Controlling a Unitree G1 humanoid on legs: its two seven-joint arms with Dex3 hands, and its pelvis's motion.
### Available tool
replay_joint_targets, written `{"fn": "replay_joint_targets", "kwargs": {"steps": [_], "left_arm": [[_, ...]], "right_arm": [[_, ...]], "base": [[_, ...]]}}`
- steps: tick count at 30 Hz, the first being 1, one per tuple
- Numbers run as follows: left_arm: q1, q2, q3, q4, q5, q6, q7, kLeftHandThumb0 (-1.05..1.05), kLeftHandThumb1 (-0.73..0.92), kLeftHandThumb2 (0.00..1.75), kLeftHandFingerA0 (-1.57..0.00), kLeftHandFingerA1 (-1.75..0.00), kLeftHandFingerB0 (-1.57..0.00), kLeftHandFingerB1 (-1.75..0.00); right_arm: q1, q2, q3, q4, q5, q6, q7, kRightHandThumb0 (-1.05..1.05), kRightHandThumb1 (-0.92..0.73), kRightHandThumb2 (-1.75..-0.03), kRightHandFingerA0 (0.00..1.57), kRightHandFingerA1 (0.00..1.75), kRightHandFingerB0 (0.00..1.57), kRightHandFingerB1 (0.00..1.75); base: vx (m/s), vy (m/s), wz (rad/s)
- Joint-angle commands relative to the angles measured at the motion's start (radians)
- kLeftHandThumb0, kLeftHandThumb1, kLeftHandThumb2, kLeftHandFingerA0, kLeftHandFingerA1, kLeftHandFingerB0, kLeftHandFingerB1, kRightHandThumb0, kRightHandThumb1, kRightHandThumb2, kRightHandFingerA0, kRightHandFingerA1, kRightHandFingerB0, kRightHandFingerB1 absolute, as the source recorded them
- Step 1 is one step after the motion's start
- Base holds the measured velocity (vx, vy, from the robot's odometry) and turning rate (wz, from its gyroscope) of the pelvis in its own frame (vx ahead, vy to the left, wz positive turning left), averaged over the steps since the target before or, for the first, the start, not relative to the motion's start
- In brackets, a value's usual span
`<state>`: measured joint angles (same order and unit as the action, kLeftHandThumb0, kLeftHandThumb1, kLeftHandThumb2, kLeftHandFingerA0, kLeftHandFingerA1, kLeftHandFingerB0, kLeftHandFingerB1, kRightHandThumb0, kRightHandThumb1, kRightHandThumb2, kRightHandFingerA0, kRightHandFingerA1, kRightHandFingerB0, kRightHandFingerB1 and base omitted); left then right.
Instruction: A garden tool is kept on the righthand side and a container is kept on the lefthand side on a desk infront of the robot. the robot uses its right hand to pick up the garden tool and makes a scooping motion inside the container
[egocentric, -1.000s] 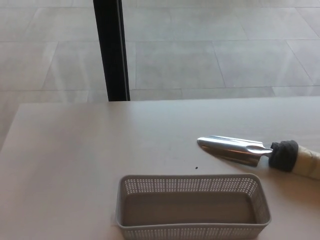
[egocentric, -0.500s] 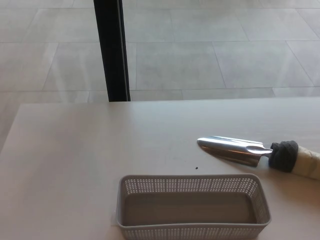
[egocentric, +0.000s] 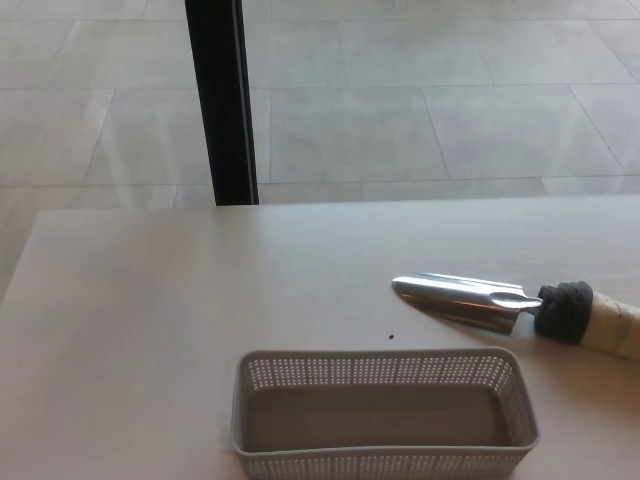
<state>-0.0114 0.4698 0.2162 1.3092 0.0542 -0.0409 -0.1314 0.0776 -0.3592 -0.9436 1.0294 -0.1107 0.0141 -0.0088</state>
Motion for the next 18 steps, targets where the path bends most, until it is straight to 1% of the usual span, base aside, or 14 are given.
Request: {"fn": "replay_joint_targets", "kwargs": {"steps": [1,2,3,4,5,6,8,9,10,11,13,15,16,18], "left_arm": [[0.028,0.020,0.026,-0.001,-0.037,0.016,-0.026,-0.51,0.64,0.57,-0.64,-0.73,-0.55,-0.55],[0.028,0.020,0.031,0.001,-0.040,0.016,-0.025,-0.51,0.64,0.57,-0.64,-0.73,-0.55,-0.55],[0.025,0.019,0.028,0.004,-0.035,0.019,-0.022,-0.50,0.64,0.59,-0.63,-0.70,-0.56,-0.54],[0.026,0.019,0.027,0.003,-0.034,0.019,-0.024,-0.50,0.64,0.59,-0.63,-0.70,-0.56,-0.54],[0.027,0.019,0.028,0.001,-0.034,0.021,-0.020,-0.51,0.64,0.59,-0.65,-0.73,-0.58,-0.55],[0.027,0.019,0.029,0.000,-0.033,0.022,-0.020,-0.51,0.64,0.59,-0.65,-0.73,-0.58,-0.55],[0.026,0.020,0.027,0.002,-0.029,0.024,-0.017,-0.51,0.64,0.59,-0.66,-0.69,-0.58,-0.53],[0.028,0.018,0.034,0.000,-0.036,0.025,-0.022,-0.50,0.63,0.59,-0.68,-0.77,-0.59,-0.57],[0.029,0.017,0.038,0.000,-0.039,0.025,-0.023,-0.50,0.63,0.59,-0.68,-0.77,-0.59,-0.57],[0.029,0.018,0.039,-0.002,-0.039,0.027,-0.026,-0.51,0.64,0.57,-0.64,-0.73,-0.55,-0.54],[0.030,0.019,0.042,-0.006,-0.038,0.034,-0.027,-0.49,0.64,0.59,-0.63,-0.70,-0.55,-0.53],[0.031,0.016,0.047,-0.002,-0.041,0.035,-0.027,-0.49,0.64,0.59,-0.63,-0.71,-0.55,-0.55],[0.038,0.014,0.044,-0.002,-0.038,0.030,-0.026,-0.50,0.63,0.59,-0.62,-0.71,-0.55,-0.54],[0.039,0.014,0.022,0.001,-0.017,0.014,-0.023,-0.51,0.65,0.59,-0.64,-0.71,-0.58,-0.54]], "right_arm": [[0.002,0.023,-0.064,0.094,0.271,-0.004,0.286,-0.70,-0.78,-0.63,0.56,0.78,0.03,0.58],[0.004,0.022,-0.049,0.093,0.257,-0.011,0.274,-0.70,-0.78,-0.63,0.56,0.78,0.03,0.58],[0.009,0.023,-0.031,0.090,0.246,-0.027,0.274,-0.70,-0.78,-0.63,0.64,0.76,0.08,0.59],[0.012,0.021,-0.017,0.092,0.235,-0.037,0.266,-0.70,-0.78,-0.63,0.64,0.76,0.08,0.59],[0.020,0.018,-0.007,0.101,0.234,-0.061,0.295,-0.70,-0.77,-0.63,0.59,0.80,0.10,0.61],[0.021,0.017,-0.002,0.105,0.238,-0.066,0.300,-0.70,-0.77,-0.63,0.59,0.80,0.10,0.61],[0.026,0.012,0.011,0.114,0.237,-0.083,0.307,-0.69,-0.77,-0.63,0.53,0.78,0.14,0.60],[0.033,0.011,0.033,0.116,0.223,-0.102,0.295,-0.70,-0.76,-0.63,0.41,0.83,0.20,0.59],[0.037,0.010,0.045,0.119,0.220,-0.112,0.290,-0.70,-0.76,-0.63,0.41,0.83,0.20,0.59],[0.040,0.008,0.059,0.122,0.216,-0.124,0.294,-0.70,-0.78,-0.63,0.36,0.85,0.22,0.61],[0.047,-0.004,0.114,0.133,0.198,-0.155,0.284,-0.70,-0.79,-0.63,0.38,0.88,0.25,0.60],[0.069,-0.014,0.179,0.124,0.174,-0.190,0.282,-0.72,-0.79,-0.63,0.27,0.92,0.22,0.65],[0.083,-0.019,0.204,0.119,0.172,-0.210,0.293,-0.73,-0.63,-1.04,0.27,0.73,0.27,0.64],[0.088,-0.030,0.243,0.129,0.170,-0.236,0.296,-0.72,-0.62,-1.03,0.25,0.72,0.30,0.65]], "base": [[0.00,0.000,0.00],[0.00,0.000,0.00],[0.00,0.000,0.00],[0.00,0.000,0.00],[0.00,0.000,0.00],[0.00,0.000,0.00],[0.00,0.000,0.00],[0.00,0.000,0.00],[0.00,0.000,0.00],[0.00,0.000,0.00],[0.00,0.000,0.00],[0.00,0.000,0.00],[0.00,0.000,0.00],[0.00,0.000,0.00]]}}
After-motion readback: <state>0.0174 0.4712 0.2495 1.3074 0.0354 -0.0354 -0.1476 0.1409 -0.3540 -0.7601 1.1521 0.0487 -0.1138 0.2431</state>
